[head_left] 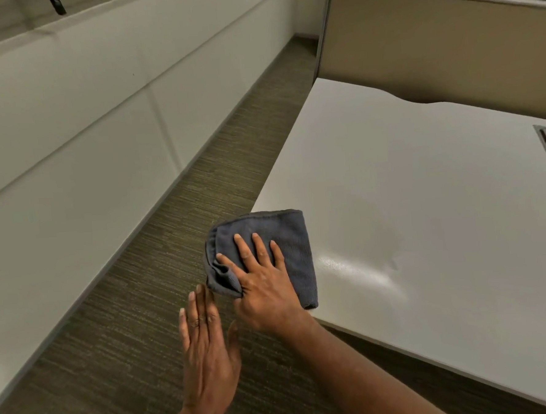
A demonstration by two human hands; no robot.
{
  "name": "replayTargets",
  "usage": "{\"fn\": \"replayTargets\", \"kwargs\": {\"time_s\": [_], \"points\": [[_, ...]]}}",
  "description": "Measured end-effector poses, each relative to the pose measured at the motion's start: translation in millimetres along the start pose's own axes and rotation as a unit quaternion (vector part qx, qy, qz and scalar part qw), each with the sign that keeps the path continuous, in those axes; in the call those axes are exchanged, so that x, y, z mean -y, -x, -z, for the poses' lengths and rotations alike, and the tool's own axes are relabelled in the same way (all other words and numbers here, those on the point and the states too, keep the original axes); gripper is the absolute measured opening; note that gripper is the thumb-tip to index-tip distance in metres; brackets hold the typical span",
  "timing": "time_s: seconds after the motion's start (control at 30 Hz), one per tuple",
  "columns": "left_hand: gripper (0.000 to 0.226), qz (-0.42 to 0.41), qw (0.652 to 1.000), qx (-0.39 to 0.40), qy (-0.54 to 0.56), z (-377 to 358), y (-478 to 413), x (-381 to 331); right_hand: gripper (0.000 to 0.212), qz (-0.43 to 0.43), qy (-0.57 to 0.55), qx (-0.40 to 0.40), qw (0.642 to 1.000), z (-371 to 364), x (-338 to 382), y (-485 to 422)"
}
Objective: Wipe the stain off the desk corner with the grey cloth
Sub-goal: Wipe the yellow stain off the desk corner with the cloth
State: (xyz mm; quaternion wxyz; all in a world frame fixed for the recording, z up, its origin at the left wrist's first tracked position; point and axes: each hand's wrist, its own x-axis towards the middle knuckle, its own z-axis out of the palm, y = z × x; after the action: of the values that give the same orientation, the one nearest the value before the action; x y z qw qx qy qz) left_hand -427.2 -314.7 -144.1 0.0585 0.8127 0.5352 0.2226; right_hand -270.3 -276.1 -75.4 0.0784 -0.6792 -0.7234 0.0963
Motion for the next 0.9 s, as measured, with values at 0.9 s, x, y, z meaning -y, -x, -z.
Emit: {"fn": "replayTargets", "kwargs": {"time_s": [0.9], "points": [[0.071,-0.076,0.997,0.022,-0.02,-13,-10,-50,0.09,-0.265,-0.007,-0.01,0.964,23,-93,147]]}}
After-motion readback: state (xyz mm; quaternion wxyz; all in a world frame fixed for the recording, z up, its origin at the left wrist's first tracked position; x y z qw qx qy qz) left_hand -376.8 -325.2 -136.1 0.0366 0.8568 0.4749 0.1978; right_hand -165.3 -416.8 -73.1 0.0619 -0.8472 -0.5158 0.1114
